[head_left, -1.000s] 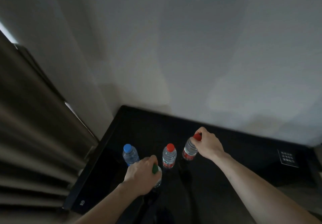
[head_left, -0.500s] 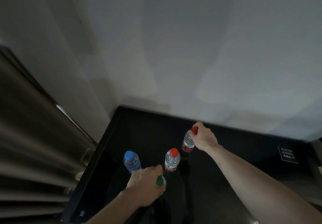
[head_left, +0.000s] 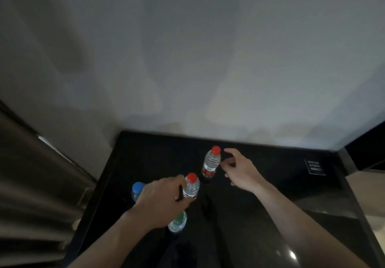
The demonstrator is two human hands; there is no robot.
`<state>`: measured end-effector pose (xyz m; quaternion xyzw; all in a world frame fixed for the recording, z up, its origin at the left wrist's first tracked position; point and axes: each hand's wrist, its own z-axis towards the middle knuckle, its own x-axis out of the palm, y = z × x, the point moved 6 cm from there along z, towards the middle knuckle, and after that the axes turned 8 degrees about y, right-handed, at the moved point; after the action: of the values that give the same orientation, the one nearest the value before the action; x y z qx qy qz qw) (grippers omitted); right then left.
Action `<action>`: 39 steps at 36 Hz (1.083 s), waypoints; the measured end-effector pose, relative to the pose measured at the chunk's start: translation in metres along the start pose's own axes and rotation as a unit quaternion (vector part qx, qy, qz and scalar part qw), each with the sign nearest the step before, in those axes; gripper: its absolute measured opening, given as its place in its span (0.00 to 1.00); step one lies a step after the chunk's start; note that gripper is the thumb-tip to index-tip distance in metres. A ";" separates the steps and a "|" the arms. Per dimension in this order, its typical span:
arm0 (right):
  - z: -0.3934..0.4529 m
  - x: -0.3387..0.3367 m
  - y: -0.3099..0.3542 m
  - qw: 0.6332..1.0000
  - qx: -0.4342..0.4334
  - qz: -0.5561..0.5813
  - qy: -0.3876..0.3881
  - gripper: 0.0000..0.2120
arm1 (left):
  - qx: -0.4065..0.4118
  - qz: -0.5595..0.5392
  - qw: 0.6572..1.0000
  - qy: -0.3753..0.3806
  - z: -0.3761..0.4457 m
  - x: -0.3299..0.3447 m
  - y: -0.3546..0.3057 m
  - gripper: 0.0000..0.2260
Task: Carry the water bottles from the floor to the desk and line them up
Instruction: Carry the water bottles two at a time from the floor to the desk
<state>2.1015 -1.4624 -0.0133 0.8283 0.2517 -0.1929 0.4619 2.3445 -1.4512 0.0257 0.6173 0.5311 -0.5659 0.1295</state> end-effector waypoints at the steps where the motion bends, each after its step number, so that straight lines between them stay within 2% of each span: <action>1: -0.014 -0.003 0.000 1.000 -0.010 0.003 -0.004 0.26 | 0.009 -0.001 1.000 -0.009 0.001 -0.005 -0.007 0.11; 4: -0.060 -0.015 -0.006 0.999 -0.028 -0.014 -0.026 0.25 | 0.039 0.006 0.999 -0.024 0.006 -0.013 -0.031 0.10; 8: -0.125 -0.037 -0.032 0.997 -0.023 -0.043 -0.066 0.24 | 0.098 0.025 0.994 -0.033 0.012 -0.010 -0.079 0.12; 15: -0.238 -0.076 -0.121 0.986 0.019 -0.062 -0.152 0.25 | 0.201 0.040 0.979 -0.004 0.010 0.026 -0.194 0.12; 27: -0.467 -0.110 -0.297 0.952 0.123 -0.040 -0.278 0.28 | 0.315 0.096 0.939 0.097 -0.052 0.154 -0.426 0.23; 32: -0.549 -0.118 -0.361 0.937 0.192 -0.037 -0.291 0.31 | 0.371 0.102 0.914 0.130 -0.079 0.208 -0.506 0.24; 39: -0.632 -0.135 -0.435 0.907 0.245 0.002 -0.342 0.33 | 0.437 0.138 0.875 0.154 -0.097 0.263 -0.610 0.24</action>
<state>1.7900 -0.7554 0.0859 0.7995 0.0214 -0.5185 0.3026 1.8558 -0.9983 0.1059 0.7575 0.1523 -0.6142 -0.1604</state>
